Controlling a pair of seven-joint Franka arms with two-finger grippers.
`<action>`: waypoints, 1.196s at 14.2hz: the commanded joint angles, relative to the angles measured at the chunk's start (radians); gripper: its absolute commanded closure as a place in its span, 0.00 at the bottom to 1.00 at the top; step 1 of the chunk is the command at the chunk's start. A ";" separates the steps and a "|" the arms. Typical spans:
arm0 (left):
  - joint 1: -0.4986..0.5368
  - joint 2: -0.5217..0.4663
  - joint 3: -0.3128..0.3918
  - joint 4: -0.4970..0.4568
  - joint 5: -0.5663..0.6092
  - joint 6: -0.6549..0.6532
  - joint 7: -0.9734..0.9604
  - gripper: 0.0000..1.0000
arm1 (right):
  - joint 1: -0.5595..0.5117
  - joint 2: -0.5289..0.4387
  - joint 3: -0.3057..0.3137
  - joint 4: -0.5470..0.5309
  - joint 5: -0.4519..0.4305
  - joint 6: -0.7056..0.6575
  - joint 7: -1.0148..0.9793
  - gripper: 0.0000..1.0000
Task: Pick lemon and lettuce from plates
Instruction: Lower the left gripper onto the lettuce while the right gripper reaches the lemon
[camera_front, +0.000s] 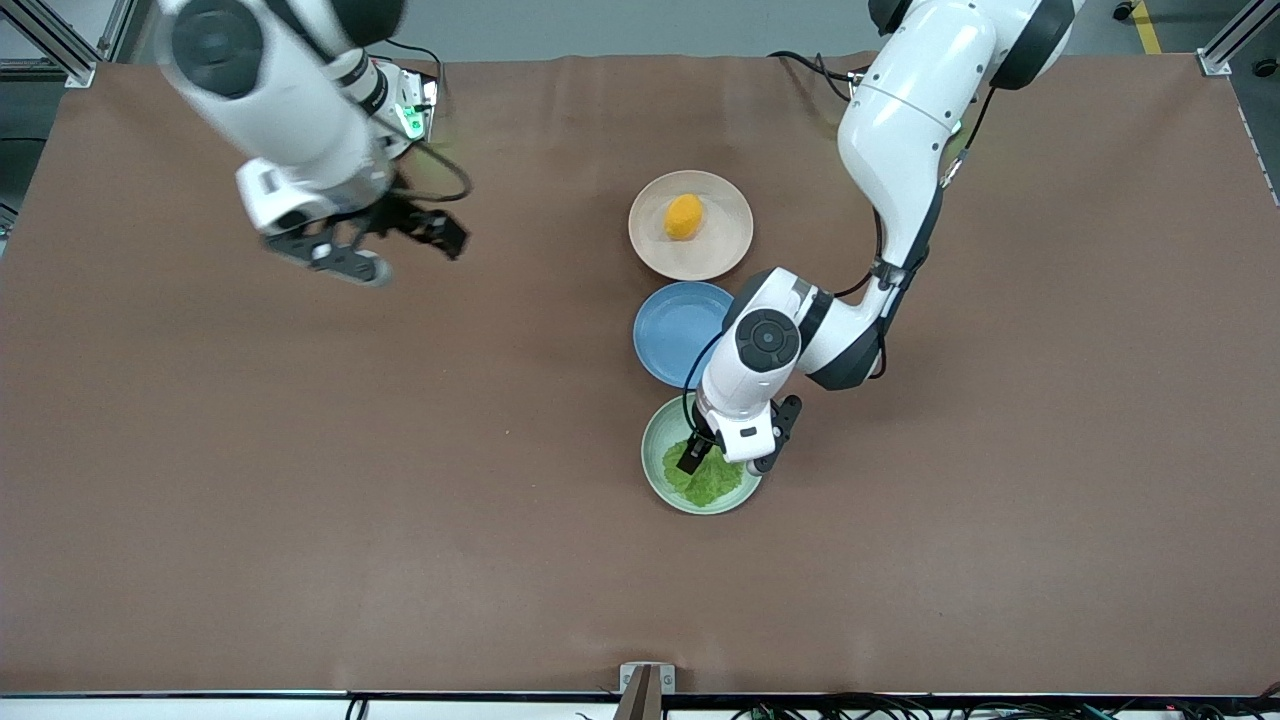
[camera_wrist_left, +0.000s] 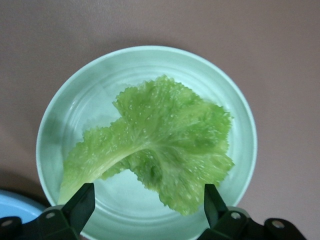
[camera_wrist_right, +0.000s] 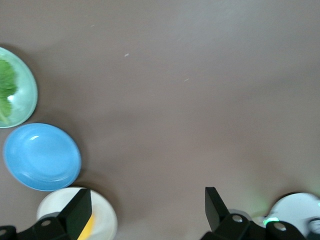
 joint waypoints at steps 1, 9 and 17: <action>-0.011 0.029 0.006 0.026 -0.018 0.036 -0.012 0.23 | 0.157 -0.008 -0.013 -0.120 0.007 0.166 0.209 0.00; -0.008 0.046 0.006 0.026 -0.020 0.073 -0.015 0.31 | 0.535 0.358 -0.015 -0.110 -0.110 0.577 0.713 0.00; -0.006 0.069 0.006 0.027 -0.021 0.130 -0.012 0.30 | 0.636 0.492 -0.017 -0.073 -0.111 0.649 0.833 0.00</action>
